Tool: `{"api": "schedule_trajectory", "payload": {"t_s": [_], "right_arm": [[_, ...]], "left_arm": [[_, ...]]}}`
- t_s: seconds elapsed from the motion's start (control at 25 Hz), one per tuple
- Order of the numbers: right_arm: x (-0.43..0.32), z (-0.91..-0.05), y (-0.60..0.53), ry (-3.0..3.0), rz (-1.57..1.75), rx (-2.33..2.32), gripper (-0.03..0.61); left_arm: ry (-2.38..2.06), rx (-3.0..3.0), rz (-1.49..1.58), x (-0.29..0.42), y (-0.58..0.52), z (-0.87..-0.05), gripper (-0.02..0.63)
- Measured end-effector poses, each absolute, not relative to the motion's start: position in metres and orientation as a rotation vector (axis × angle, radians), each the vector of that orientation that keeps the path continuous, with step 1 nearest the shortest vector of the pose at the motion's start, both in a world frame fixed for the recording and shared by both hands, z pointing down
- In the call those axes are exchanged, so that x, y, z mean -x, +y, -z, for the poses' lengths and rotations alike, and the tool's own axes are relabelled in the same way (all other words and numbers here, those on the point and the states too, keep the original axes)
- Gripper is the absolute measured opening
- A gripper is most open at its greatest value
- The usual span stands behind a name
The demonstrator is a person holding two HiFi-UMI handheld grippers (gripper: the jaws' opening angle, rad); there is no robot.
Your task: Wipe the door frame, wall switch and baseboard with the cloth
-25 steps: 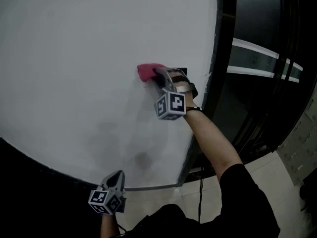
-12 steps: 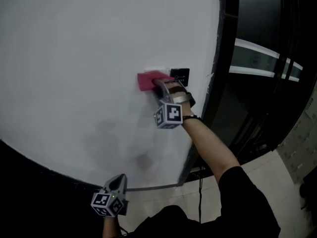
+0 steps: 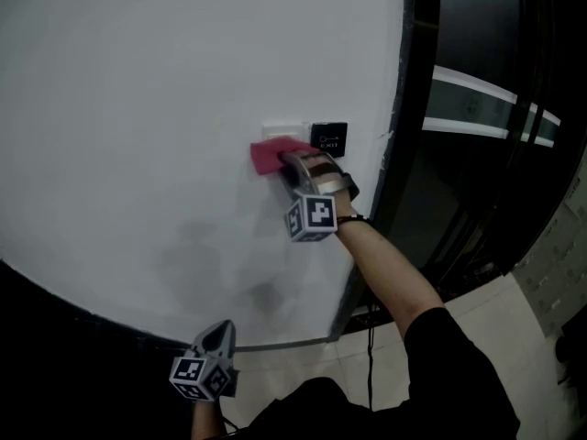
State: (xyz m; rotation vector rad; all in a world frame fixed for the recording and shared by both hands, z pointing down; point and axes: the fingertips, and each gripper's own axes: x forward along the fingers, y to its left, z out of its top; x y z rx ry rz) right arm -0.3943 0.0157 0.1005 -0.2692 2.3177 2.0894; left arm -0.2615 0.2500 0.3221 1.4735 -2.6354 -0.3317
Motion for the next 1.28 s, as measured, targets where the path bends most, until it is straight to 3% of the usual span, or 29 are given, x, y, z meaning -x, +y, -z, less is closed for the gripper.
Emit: {"api": "schedule_trajectory", "payload": {"t_s": [0.96, 1.28], "right_arm": [[0.387, -0.142, 0.005, 2.499, -2.1, 0.128, 0.061], [0.361, -0.099, 0.04, 2.353, -2.027, 0.091, 0.062]], "left_arm": [[-2.635, -1.482, 0.35, 0.251, 0.241, -0.325, 0.0], [-2.615, -1.511, 0.358, 0.244, 0.229, -0.325, 0.0]]}}
